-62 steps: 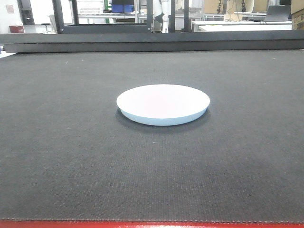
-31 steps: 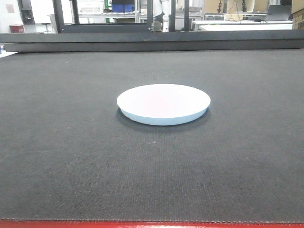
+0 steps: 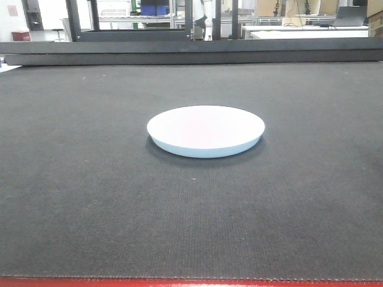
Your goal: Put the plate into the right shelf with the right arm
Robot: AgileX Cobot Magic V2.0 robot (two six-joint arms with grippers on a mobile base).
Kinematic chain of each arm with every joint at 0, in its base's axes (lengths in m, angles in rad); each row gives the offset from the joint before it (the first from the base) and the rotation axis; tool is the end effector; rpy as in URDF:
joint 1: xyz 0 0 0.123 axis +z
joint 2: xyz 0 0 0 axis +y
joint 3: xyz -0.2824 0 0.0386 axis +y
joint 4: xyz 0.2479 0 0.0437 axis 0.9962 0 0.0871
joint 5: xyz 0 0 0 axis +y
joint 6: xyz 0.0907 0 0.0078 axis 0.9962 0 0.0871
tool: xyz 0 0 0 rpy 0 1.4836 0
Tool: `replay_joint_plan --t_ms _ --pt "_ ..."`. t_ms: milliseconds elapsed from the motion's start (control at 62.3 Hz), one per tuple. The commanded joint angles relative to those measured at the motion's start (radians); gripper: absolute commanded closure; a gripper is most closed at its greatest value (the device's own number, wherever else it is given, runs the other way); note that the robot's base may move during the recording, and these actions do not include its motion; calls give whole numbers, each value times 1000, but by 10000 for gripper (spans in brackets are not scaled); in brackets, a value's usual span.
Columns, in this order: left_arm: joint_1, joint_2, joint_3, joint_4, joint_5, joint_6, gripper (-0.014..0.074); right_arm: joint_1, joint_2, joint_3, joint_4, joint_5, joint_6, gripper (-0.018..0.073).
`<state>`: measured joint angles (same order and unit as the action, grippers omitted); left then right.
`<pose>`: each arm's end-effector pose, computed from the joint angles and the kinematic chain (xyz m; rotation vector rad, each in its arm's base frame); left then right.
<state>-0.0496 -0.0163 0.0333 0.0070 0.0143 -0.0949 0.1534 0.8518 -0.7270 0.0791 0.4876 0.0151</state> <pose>0.0564 -0.0028 0.2014 -0.0291 1.5156 -0.1101 0.1706 0.0298 0.3278 -0.0942 2.0974 0.1827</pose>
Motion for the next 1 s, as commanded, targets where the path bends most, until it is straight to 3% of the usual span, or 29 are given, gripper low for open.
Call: replay_joint_plan --t_ms 0,305,546,787,980 --pt "0 -12 8 0 -92 -6 643 57 146 -165 -13 -5 47 124" --pt "0 -12 8 0 -92 -6 643 237 597 -603 -101 216 95 162" --pt "0 -12 8 0 -92 -6 643 289 872 -849 -140 344 107 162" --pt "0 -12 8 0 -92 -6 643 287 999 -910 -260 334 240 162" --pt "0 -12 8 0 -92 -6 643 281 1051 -910 -262 283 258 162"
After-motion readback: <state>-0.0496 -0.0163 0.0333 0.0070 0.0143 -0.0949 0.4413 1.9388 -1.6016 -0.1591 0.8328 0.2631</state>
